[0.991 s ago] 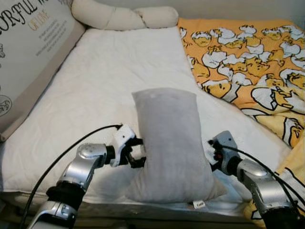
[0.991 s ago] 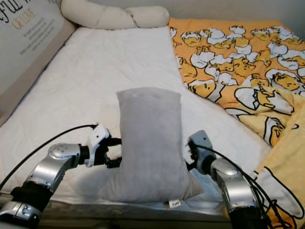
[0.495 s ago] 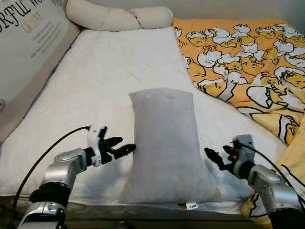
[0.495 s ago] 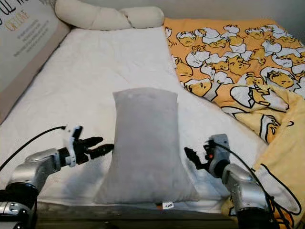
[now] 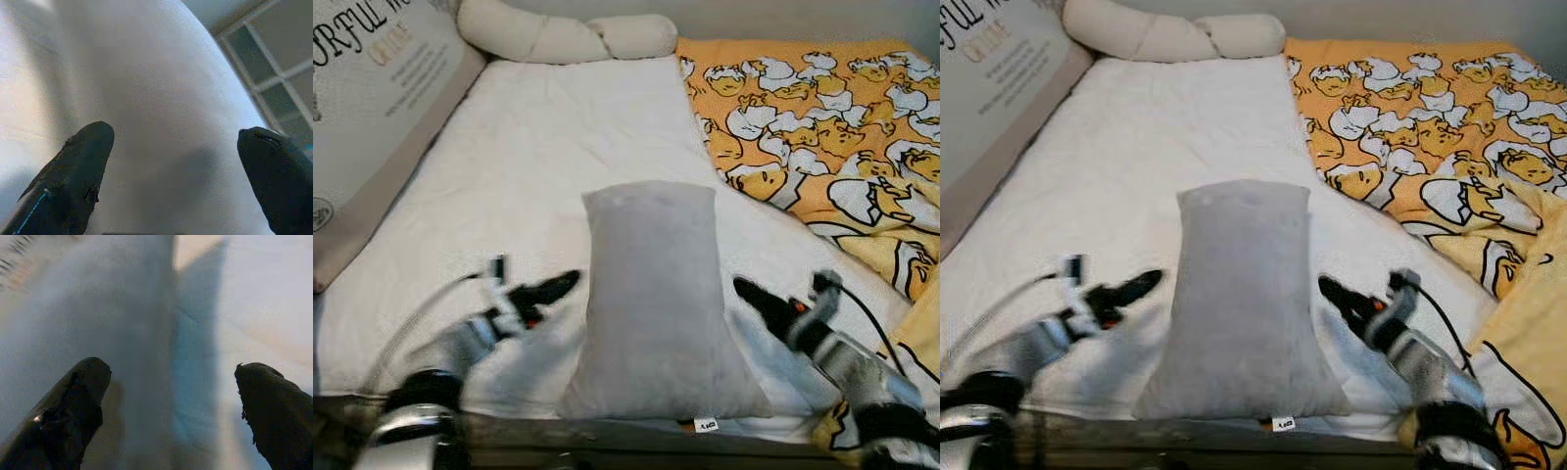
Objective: Clean up the room
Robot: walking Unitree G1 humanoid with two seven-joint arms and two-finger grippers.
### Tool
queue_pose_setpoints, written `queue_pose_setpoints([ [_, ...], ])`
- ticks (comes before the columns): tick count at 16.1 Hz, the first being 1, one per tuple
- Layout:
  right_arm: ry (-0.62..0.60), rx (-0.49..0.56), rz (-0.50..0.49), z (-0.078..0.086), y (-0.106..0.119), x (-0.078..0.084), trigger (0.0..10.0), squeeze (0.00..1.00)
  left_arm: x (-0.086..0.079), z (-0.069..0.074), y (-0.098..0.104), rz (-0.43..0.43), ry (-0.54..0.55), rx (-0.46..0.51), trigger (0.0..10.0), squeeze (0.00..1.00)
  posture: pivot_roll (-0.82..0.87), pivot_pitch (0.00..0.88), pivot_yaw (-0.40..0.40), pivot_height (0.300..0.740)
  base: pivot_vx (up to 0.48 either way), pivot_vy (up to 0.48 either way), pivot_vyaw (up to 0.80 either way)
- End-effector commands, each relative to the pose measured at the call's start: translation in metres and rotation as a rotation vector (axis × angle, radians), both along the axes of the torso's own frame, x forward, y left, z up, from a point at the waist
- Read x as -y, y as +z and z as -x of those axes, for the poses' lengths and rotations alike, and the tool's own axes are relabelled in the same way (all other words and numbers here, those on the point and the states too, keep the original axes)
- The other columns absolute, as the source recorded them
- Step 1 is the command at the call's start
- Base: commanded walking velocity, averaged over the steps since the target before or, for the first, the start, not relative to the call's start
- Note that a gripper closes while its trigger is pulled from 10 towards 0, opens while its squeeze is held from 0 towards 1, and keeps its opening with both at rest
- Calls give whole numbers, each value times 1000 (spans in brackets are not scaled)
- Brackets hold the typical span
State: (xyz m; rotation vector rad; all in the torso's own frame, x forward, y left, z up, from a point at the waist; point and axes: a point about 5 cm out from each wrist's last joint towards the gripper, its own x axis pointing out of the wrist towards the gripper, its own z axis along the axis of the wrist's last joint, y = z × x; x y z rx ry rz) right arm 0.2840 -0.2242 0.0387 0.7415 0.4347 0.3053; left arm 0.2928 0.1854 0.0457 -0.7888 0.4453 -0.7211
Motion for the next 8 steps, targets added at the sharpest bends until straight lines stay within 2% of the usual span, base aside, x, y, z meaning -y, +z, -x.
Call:
queue_pose_setpoints([
  [1, -42, -5, -40, -6, 2, -2, 10000, 1000, 9, -3, 5, 23, -52, 0, 10000, 1000, -119, 0, 42, 740, 0, 0, 0],
  [3, -39, -14, -80, -9, 0, -10, 10000, 1000, 22, -2, 2, 30, -116, -15, 10000, 1000, -117, 0, 43, 740, 0, 0, 0],
  [4, 8, -30, -128, -10, -2, -24, 10000, 1000, 35, 0, -3, -7, -174, -33, 10000, 1000, -119, 0, 47, 740, 0, 0, 0],
  [5, 49, -39, -131, -9, -4, -31, 10000, 1000, 40, 1, -6, -28, -201, -41, 10000, 1000, -120, 0, 48, 740, 0, 0, 0],
  [6, 143, -60, -72, -4, -10, -42, 10000, 1000, 47, 4, -9, -58, -252, -49, 10000, 1000, -121, 0, 52, 740, 0, 0, 0],
  [7, 173, -67, -32, -2, -14, -45, 10000, 1000, 49, 4, -10, -67, -268, -50, 10000, 408, -120, 0, 52, 740, 0, 0, 0],
  [8, 195, -68, -9, 0, -17, -46, 10000, 1000, 50, 5, -10, -78, -281, -49, 10000, 98, -120, 0, 52, 740, 0, 0, 0],
])
